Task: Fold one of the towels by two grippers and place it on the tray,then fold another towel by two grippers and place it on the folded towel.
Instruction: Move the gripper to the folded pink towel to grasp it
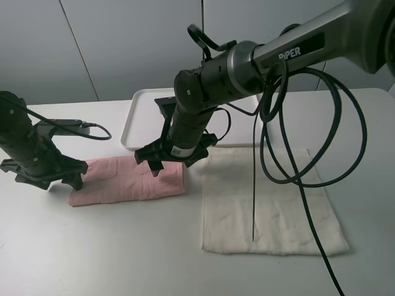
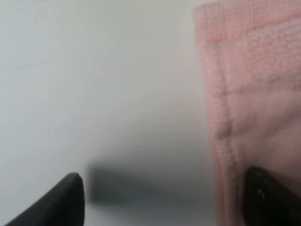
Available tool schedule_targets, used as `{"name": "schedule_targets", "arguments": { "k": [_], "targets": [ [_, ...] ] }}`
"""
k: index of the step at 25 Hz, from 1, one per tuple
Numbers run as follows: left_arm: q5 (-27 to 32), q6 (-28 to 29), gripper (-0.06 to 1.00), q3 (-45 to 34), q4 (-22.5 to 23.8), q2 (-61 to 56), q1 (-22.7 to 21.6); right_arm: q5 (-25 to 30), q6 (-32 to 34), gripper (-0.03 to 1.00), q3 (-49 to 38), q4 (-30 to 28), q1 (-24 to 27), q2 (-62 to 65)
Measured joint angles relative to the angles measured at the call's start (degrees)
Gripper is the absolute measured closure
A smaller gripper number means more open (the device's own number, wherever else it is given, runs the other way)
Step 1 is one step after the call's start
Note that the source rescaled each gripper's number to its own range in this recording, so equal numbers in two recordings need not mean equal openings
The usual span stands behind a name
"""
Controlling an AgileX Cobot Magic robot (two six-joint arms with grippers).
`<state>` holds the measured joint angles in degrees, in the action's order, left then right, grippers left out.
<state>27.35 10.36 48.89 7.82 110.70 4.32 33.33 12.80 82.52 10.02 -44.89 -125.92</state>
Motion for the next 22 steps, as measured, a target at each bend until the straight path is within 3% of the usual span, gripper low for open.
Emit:
{"name": "schedule_targets", "arguments": {
  "k": [5, 16, 19, 22],
  "targets": [
    [0.11, 0.00, 0.07, 0.00, 0.04, 0.00, 0.00, -0.45, 0.00, 0.14, 0.13, -0.23, 0.31, -1.77],
    [0.11, -0.14, 0.07, 0.00, 0.14, 0.00, 0.00, -0.80, -0.13, 0.14, 0.92, 1.72, 1.02, -3.37],
    [0.11, -0.14, 0.07, 0.00, 0.14, 0.00, 0.00, -0.80, -0.26, 0.20, 0.92, 2.63, 1.02, -3.45],
    [0.11, -0.14, 0.07, -0.05, 0.14, 0.00, 0.00, -0.80, -0.46, 0.37, 0.92, 2.90, 1.02, -3.64]
  ]
}}
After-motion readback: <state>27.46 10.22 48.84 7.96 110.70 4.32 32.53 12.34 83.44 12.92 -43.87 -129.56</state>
